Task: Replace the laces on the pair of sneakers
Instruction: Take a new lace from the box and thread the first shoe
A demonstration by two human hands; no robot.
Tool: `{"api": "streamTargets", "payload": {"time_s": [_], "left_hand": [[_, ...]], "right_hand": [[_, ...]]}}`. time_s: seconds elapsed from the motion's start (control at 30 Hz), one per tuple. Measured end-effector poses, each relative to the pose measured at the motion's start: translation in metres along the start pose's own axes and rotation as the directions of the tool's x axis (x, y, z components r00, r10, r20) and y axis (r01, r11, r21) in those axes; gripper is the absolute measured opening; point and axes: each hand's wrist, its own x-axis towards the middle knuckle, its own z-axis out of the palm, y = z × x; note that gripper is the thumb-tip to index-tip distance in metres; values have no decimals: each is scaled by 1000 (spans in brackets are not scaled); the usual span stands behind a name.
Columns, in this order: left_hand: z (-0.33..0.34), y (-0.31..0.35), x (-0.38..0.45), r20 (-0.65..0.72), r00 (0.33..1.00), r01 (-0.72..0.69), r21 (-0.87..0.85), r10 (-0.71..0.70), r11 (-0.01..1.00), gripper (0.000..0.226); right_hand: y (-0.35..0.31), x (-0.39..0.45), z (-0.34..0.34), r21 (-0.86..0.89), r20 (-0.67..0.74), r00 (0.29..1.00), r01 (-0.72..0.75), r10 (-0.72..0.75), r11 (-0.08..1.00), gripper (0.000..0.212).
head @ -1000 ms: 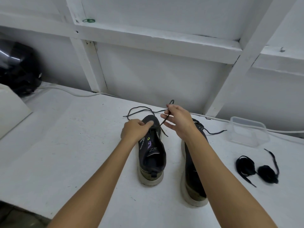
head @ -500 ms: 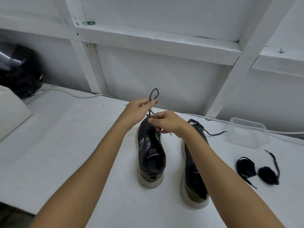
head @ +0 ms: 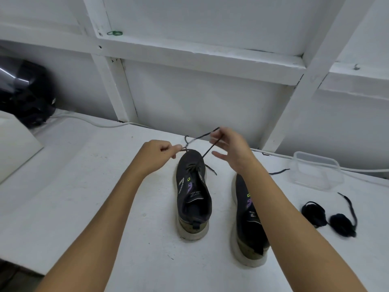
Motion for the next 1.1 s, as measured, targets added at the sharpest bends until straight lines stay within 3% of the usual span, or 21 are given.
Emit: {"api": "streamTargets", "payload": {"time_s": [0.13,0.23,0.3,0.37,0.43,0.47,0.53,0.57,0.67,0.73,0.8,0.83,0.9,0.97,1.03,1.1], "left_hand": [[-11,3,-4,-81,997,2,-73,-8,997,42],[-10,3,-6,-81,997,1,-89,-8,996,40],[-8,3,-8,-67,998,-4,-94,-2,996,38],[-6,4,-9,-56,998,-1,-99,-4,995,37],[-4,5,-9,-59,998,-3,-113,-3,994,37],[-4,6,-9,-65,998,-5,-121,-3,993,36],[-4,7,-9,-70,998,-10,-129,1,992,35],[-4,8,-9,-67,998,-15,-133,6,991,35],[-2,10,-9,-49,999,-27,-144,20,989,34],[0,12,-9,-38,999,-34,-146,29,989,33],[2,16,-9,-20,999,-43,-131,41,990,33],[3,18,-8,-14,999,-50,-123,49,991,33],[4,22,-7,-7,998,-66,-111,66,992,33],[3,24,-7,-4,996,-85,-110,85,990,33],[-1,24,-8,0,996,-86,-120,86,989,34],[-5,19,-8,20,997,-70,-111,73,991,34]], "right_hand": [[-9,4,-15,337,-172,983,122,-66,934,24],[-5,6,-23,397,-318,947,180,-49,900,13],[0,5,-27,387,-349,936,182,-39,904,38],[4,3,-29,238,-378,922,184,-83,954,68],[9,0,-30,47,-440,882,209,-168,977,79],[12,2,-32,-42,-470,862,194,-191,980,75],[16,7,-36,-311,-482,852,51,-203,949,43],[17,7,-36,-479,-448,875,-63,-182,876,33],[15,0,-28,-825,-390,906,-266,-162,498,45],[14,-7,-18,-919,-338,902,-255,-267,301,45],[10,-9,-8,-968,-176,924,-100,-340,229,38],[6,-10,-4,-970,-56,951,21,-305,242,33],[-2,-13,3,-902,185,976,215,-115,374,34],[-7,-17,11,-827,310,950,285,-31,484,21],[-7,-13,14,-792,289,952,296,-100,534,17],[-2,-3,11,-753,148,978,208,-147,625,22]]}}
